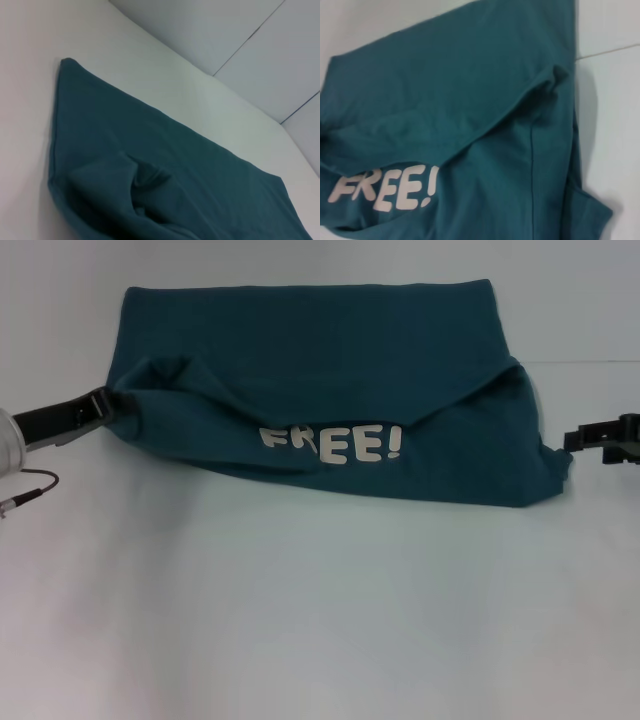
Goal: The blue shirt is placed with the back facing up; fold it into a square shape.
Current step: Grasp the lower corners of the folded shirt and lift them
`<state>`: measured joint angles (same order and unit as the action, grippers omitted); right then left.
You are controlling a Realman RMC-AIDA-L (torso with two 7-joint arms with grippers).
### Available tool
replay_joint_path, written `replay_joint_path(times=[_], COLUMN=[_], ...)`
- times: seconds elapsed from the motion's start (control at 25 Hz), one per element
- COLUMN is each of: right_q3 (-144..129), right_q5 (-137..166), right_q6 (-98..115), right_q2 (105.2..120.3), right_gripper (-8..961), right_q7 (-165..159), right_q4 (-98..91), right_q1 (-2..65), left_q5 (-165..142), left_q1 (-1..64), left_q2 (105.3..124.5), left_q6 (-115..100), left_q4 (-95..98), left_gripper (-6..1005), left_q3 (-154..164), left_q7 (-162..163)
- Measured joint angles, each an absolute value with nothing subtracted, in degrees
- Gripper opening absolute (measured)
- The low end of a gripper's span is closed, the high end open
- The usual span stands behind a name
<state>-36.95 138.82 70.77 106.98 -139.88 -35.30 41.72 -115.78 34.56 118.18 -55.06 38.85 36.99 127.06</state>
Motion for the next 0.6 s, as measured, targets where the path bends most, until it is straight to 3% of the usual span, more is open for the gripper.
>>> replay_joint_path(times=[0.6], right_q3=[-42.3], right_q5=[142.3], right_q6=[62.2], right_q2=[110.71], right_gripper=[731], right_q7=[-143.5], right_q4=[-34.3], right_q1=[44.0], left_q5=[-115.8], left_q1=[34.6], left_q2=[118.12], left_q6=[-54.1], left_q4=[38.9], left_gripper=[15], left_q3=[37.0], left_q7=[127.2])
